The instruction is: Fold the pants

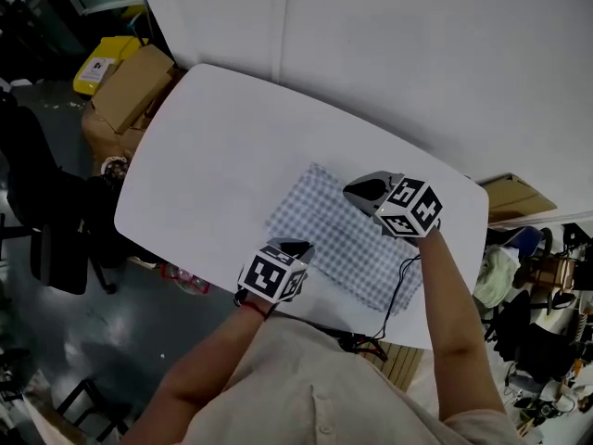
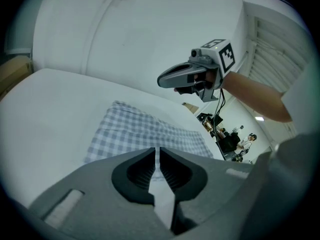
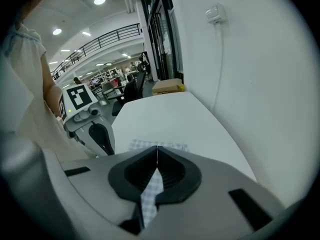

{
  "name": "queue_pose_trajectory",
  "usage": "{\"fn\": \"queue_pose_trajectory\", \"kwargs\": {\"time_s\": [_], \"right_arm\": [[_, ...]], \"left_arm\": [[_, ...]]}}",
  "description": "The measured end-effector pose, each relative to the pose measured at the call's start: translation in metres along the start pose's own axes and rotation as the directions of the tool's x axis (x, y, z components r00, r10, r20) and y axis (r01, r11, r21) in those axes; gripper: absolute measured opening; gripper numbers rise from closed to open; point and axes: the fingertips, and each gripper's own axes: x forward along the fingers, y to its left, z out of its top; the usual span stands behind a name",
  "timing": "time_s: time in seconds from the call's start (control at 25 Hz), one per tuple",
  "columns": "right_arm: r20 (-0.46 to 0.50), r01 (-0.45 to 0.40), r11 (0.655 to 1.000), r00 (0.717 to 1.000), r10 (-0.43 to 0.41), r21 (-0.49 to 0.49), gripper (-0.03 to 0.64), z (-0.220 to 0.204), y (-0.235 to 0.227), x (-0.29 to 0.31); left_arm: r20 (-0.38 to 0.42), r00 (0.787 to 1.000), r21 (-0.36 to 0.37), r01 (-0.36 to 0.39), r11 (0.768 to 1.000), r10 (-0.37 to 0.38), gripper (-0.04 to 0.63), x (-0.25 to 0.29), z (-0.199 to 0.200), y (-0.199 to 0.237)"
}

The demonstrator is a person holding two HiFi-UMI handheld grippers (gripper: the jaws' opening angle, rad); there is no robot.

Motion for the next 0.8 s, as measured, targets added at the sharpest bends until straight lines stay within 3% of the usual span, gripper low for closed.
{"fn": "queue_pose_trajectory", "kwargs": {"time_s": [0.44, 0.8], "right_arm": [[-0.166, -0.048, 0.997, 0.985, 0.037, -0.063, 0.018, 0.019, -0.012, 0.064], [-0.294, -0.060, 0.995, 0.955, 0.033, -0.082, 0.018, 0.024, -0.036, 0.107]], "left_arm": [[0.017, 0.996, -0.033, -0.090, 0.995, 0.091, 0.035, -0.023, 0.000, 0.063], [-0.015, 0.988, -0.023, -0.152, 0.988, 0.151, 0.037, -0.023, -0.008, 0.103]]}}
